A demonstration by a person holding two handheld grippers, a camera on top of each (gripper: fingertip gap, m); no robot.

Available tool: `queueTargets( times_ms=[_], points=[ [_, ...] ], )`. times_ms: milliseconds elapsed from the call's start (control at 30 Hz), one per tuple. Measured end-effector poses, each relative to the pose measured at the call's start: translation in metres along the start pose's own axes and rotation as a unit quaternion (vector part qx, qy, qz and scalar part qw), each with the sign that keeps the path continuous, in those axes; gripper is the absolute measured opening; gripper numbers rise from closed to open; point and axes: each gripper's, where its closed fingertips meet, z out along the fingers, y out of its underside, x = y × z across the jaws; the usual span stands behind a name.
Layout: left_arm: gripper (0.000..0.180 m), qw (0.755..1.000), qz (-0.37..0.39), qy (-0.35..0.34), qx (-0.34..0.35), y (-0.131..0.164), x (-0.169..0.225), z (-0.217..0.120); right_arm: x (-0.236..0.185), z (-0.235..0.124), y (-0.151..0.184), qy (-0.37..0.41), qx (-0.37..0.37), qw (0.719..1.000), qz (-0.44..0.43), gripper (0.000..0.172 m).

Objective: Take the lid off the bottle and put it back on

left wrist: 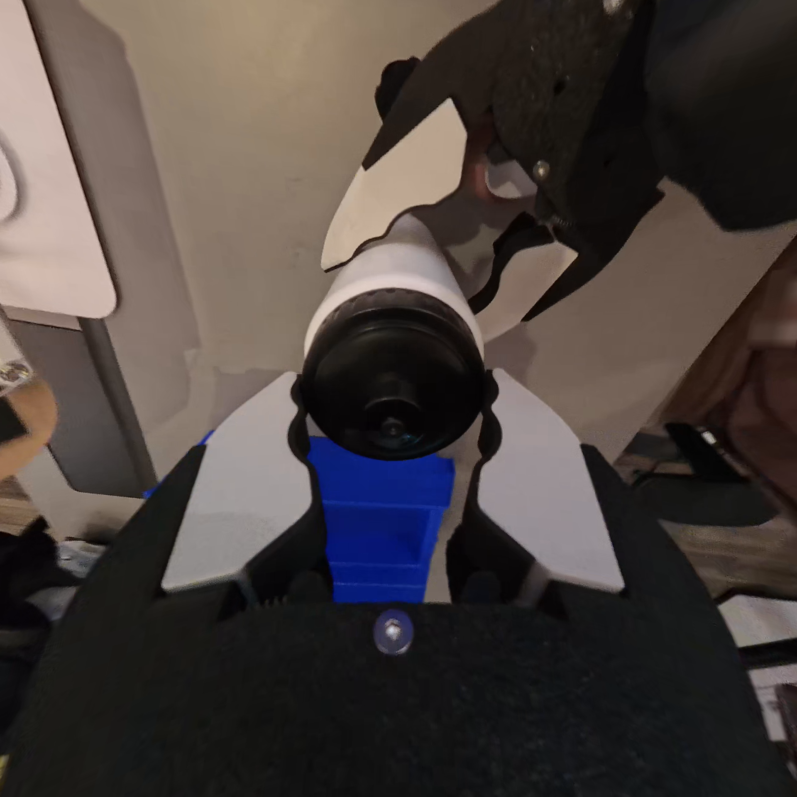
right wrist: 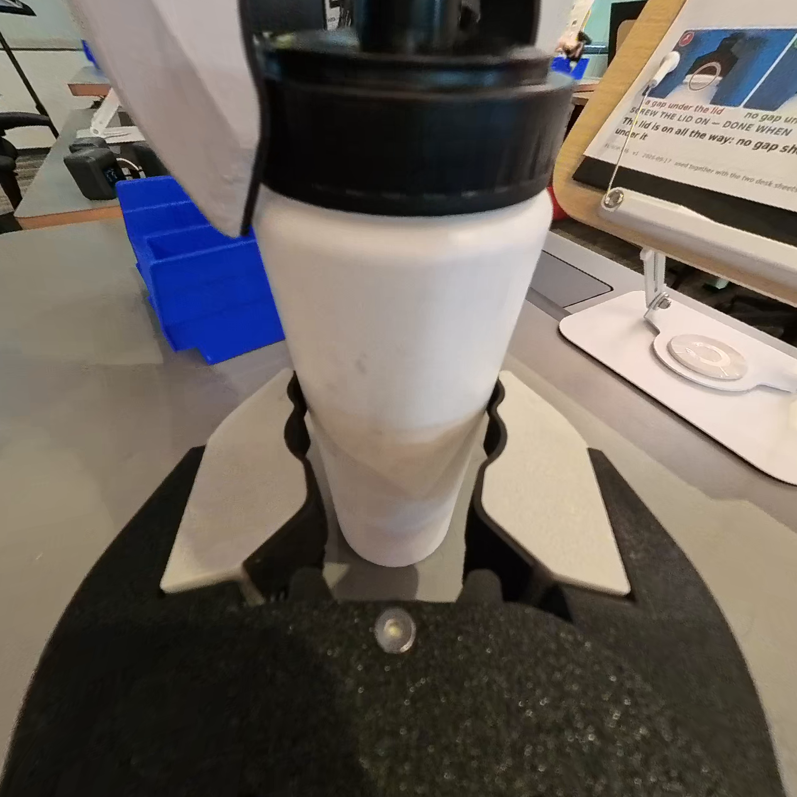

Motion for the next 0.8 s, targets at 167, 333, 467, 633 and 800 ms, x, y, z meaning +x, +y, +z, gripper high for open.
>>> queueTargets(
  times_ms=[167, 333, 467, 633, 800],
  points=[
    [0.077, 0.995, 0.094, -0.012, -0.031, 0.001, -0.003, 0.0, 0.001, 0.0, 0.0, -0.002, 0.001, 1.0, 0.002, 0.081],
    [0.077, 0.99, 0.132, -0.018, -0.047, 0.001, -0.005, 0.0, 0.001, -0.001, 0.0, -0.003, -0.001, 1.0, 0.002, 0.081],
    [0.078, 0.993, 0.096, -0.033, -0.054, 0.001, -0.004, 0.001, 0.0, 0.0, 0.0, -0.003, -0.001, 1.0, 0.002, 0.081],
    [0.098, 0.992, -0.122, 0.015, 0.034, -0.028, 0.007, -0.018, 0.0, -0.001, 0.0, 0.008, -0.001, 1.0, 0.004, 0.082],
    [0.105, 0.934, -0.351, -0.022, 0.061, -0.024, -0.006, -0.036, 0.0, 0.0, 0.0, 0.013, 0.0, 1.0, 0.005, 0.082]
  ],
)
